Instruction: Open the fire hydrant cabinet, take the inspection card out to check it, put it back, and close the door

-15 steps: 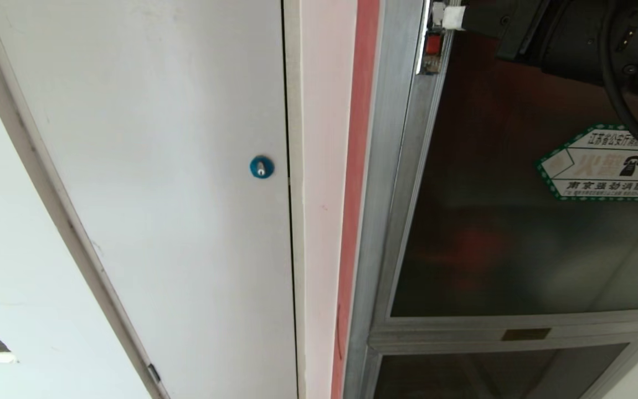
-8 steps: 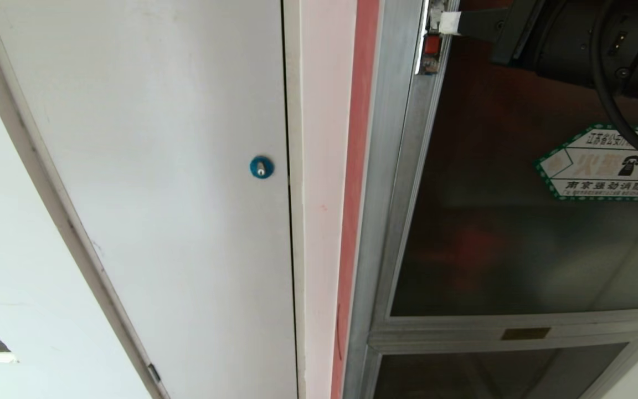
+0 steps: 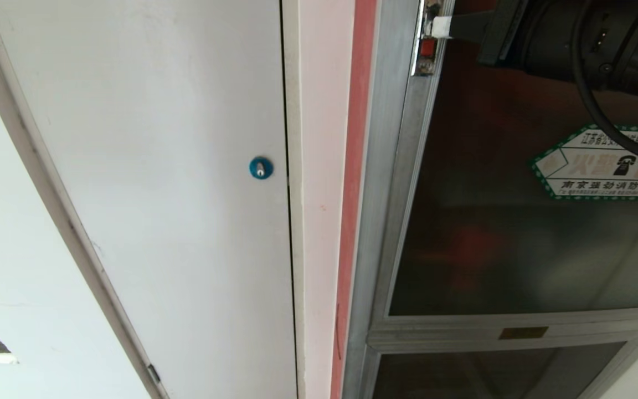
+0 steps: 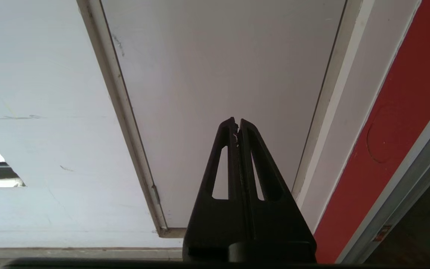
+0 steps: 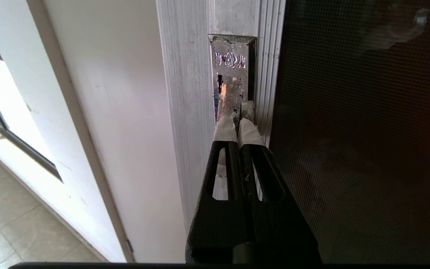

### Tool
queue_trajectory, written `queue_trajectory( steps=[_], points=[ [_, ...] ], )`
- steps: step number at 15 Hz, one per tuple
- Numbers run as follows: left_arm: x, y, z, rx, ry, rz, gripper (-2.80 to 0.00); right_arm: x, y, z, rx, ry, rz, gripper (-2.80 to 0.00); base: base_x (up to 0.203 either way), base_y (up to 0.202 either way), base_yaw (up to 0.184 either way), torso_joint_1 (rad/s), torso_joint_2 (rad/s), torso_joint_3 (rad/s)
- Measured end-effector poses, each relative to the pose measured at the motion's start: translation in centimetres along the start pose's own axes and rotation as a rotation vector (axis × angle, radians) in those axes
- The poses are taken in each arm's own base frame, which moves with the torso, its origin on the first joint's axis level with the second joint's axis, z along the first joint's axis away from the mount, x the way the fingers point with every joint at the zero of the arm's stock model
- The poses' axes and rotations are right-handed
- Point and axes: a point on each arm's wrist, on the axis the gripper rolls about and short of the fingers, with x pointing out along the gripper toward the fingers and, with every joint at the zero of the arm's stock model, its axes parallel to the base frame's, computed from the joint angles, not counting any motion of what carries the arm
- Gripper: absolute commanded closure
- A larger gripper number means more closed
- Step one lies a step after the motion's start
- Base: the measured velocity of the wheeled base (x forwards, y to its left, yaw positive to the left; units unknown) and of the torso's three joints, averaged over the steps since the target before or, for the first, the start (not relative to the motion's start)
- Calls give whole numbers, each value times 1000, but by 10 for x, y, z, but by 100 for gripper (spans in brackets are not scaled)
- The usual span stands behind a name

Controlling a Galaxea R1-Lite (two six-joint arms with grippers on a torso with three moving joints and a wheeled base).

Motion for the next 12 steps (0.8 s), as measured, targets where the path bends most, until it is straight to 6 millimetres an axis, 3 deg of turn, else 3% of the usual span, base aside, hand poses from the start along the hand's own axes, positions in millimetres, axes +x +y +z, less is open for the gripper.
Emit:
queue_trajectory(
  steps=[12],
  points=[
    [0,0,0,0,0,0,0,9,-1,1,-52,26,-70,0,0,0,0,0,0,0]
  ],
)
